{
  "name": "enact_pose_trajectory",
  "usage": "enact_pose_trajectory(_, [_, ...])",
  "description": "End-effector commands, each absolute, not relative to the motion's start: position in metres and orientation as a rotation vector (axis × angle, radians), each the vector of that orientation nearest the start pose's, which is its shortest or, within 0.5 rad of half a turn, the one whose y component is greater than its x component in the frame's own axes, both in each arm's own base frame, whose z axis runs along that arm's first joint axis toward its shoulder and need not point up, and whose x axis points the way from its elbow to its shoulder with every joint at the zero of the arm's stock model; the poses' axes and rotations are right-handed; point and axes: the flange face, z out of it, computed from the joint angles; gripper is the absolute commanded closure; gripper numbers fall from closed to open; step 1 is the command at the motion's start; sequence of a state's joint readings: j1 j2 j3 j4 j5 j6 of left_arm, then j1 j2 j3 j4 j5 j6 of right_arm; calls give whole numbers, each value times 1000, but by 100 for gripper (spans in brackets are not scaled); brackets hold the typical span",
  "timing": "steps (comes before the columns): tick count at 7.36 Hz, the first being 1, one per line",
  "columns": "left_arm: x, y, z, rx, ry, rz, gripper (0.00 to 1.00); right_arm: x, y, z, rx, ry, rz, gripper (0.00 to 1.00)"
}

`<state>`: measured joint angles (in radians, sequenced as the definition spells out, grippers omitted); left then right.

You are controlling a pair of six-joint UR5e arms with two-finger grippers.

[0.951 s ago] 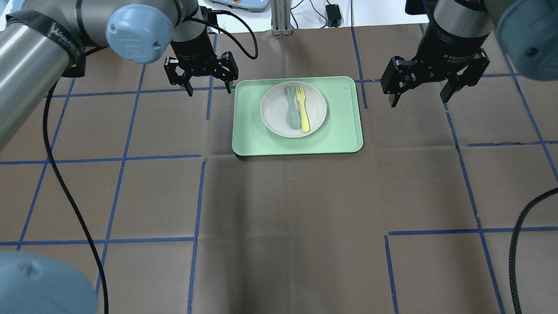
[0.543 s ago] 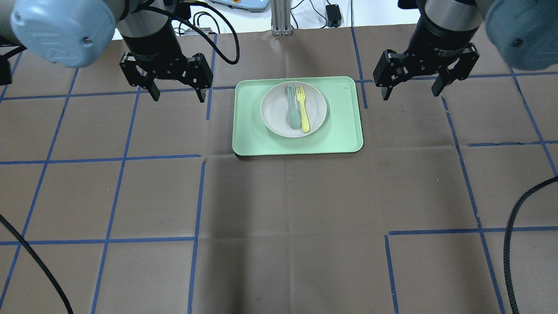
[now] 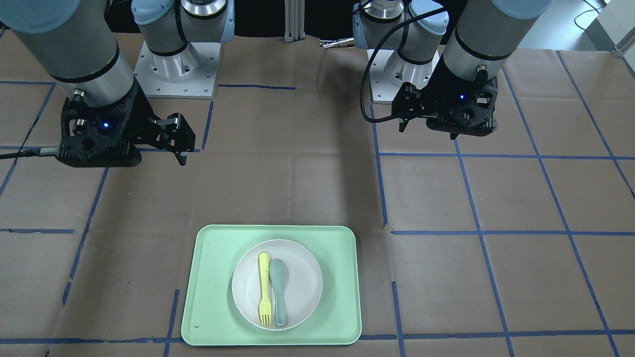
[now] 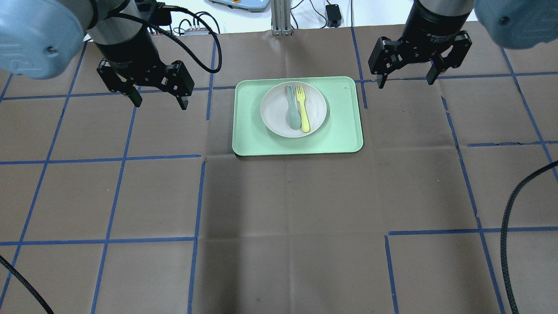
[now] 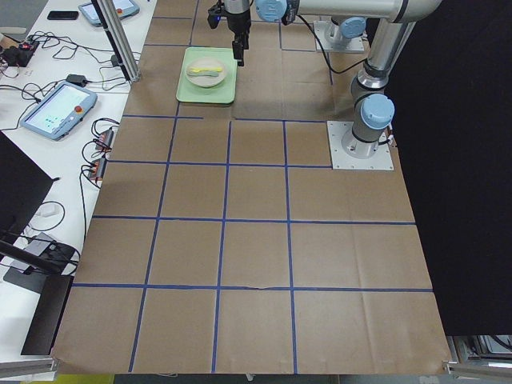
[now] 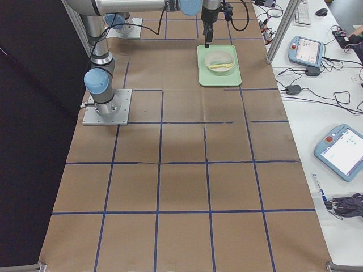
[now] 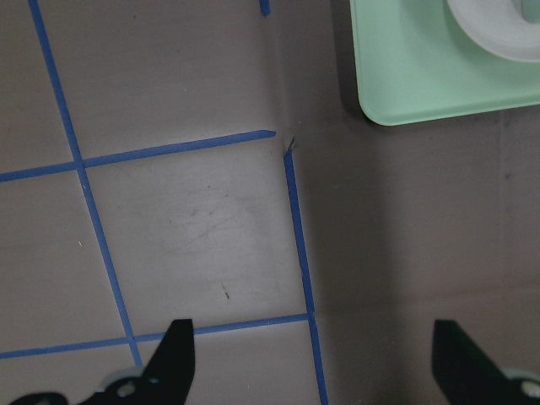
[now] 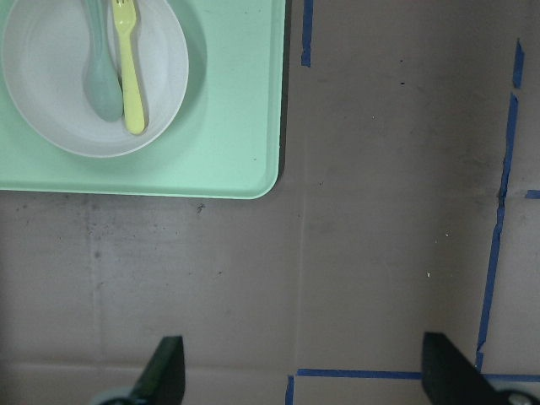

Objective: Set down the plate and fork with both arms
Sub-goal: 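Move the right gripper over the yellow fork while the left arm draws back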

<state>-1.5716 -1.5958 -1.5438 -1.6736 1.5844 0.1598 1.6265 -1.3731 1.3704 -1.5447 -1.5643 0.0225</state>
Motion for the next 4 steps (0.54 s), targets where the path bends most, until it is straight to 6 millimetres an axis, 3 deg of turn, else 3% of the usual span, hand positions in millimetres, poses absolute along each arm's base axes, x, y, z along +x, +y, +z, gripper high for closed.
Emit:
enact_pose_trajectory(1, [-123,-444,477,253,3125,129,1,192,-581,456,-41,3138,25,0])
enact_pose_trajectory(2, [-119,-439,489,222,3125,72,1,202,-591,440,-38,3133,16,0])
enact_pose_trajectory(3, [-118,-439,485,221,3123,60,1,231,-597,425,-89,3141,-29,0])
enact_pose_trajectory(4, [-117,-442,495,218,3119,25,1,251,-598,411,-84,3132,-20,0])
